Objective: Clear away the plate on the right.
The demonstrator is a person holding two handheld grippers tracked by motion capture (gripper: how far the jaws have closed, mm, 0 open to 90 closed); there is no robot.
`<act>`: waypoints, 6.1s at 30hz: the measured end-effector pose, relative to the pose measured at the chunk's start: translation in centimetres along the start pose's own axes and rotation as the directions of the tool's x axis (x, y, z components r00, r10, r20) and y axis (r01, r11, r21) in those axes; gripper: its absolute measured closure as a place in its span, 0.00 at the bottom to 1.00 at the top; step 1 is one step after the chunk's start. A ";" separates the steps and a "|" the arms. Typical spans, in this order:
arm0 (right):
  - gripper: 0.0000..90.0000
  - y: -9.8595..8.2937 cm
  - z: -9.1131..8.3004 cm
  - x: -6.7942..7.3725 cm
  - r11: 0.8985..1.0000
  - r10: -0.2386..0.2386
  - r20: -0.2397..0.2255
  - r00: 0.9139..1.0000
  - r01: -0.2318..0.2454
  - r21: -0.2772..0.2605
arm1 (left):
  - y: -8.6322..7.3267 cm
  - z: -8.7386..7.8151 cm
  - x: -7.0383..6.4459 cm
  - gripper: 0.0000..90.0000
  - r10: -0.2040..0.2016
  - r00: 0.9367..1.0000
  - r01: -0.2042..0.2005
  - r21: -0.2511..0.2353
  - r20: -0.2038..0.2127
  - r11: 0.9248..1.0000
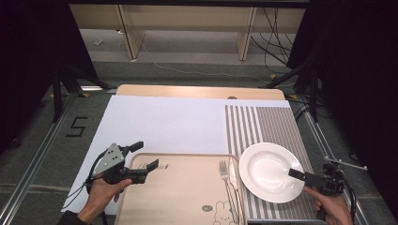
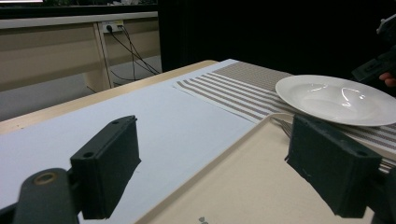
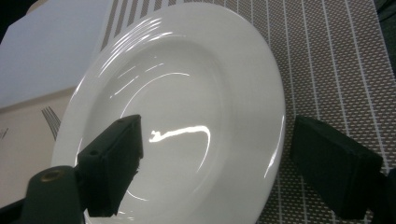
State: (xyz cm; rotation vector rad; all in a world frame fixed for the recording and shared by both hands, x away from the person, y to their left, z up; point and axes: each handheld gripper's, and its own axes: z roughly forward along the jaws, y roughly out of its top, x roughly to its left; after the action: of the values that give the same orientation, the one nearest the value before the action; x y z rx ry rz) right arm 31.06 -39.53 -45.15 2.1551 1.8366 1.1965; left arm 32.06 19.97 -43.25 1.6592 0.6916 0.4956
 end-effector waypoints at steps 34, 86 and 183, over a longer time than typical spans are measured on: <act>0.34 -0.4 1.8 -0.5 0.995 -0.019 -0.042 0.999 0.024 0.098 | 0.0 0.0 0.0 0.18 0.002 1.000 -0.002 0.001 0.001 1.000; 0.72 -0.3 1.9 -2.8 0.978 0.179 -0.117 0.977 -0.163 0.132 | 0.0 0.1 0.0 0.18 0.001 1.000 -0.001 0.003 0.005 1.000; 0.90 -1.1 0.2 -1.9 0.894 0.426 -0.359 0.830 -0.448 0.025 | 0.0 -0.2 0.4 0.18 -0.033 0.999 0.033 -0.009 -0.013 0.999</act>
State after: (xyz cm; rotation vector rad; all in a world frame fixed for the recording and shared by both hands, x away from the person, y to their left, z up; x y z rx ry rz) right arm 30.30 -40.74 -46.82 2.5470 1.4048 1.8167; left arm 32.23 20.36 -43.20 1.6345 0.7244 0.4857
